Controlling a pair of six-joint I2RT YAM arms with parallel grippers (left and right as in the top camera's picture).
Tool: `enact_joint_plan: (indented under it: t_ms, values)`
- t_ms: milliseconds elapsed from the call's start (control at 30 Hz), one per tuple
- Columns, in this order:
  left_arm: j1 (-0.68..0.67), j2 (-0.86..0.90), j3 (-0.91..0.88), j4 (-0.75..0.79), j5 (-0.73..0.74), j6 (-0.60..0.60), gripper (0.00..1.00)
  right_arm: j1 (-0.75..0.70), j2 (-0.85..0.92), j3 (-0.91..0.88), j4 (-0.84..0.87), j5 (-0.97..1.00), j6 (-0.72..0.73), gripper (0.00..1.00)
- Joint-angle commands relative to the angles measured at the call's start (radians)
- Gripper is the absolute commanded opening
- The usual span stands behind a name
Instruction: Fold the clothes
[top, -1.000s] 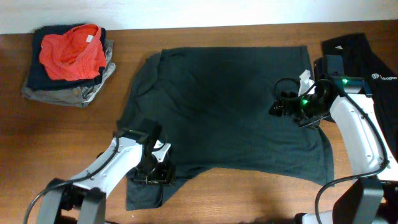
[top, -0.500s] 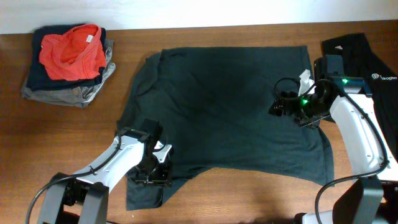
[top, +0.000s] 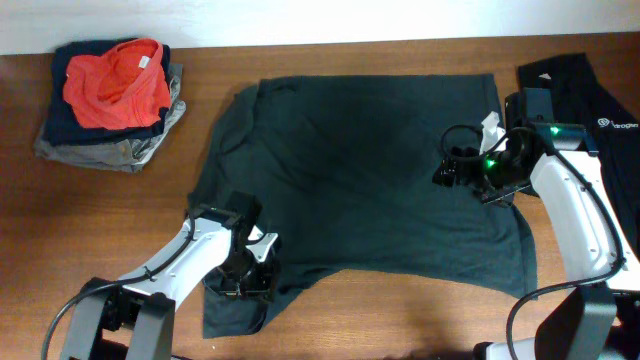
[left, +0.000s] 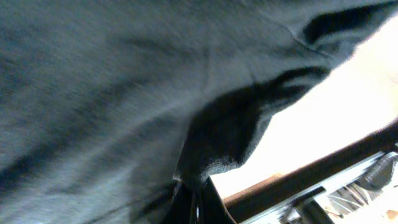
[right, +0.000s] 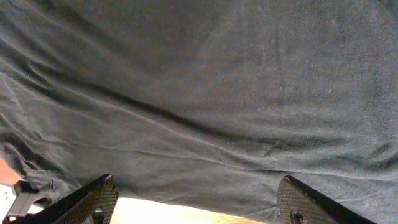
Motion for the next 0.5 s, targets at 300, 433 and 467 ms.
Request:
enact_joint_plan:
  t_ms: [300, 433, 467]
  values:
    - [-0.154, -0.085, 0.002, -0.091, 0.095, -0.032, 0.01, 0.004, -0.006, 0.011, 0.005, -0.013, -0.011, 0.87]
    - [-0.214, -0.085, 0.002, -0.114, 0.094, -0.051, 0.01, 0.004, -0.006, 0.011, 0.005, -0.013, -0.010, 0.87]
    - [-0.229, -0.085, 0.002, -0.115, 0.094, -0.051, 0.01, 0.004, -0.006, 0.011, 0.005, -0.013, -0.010, 0.87]
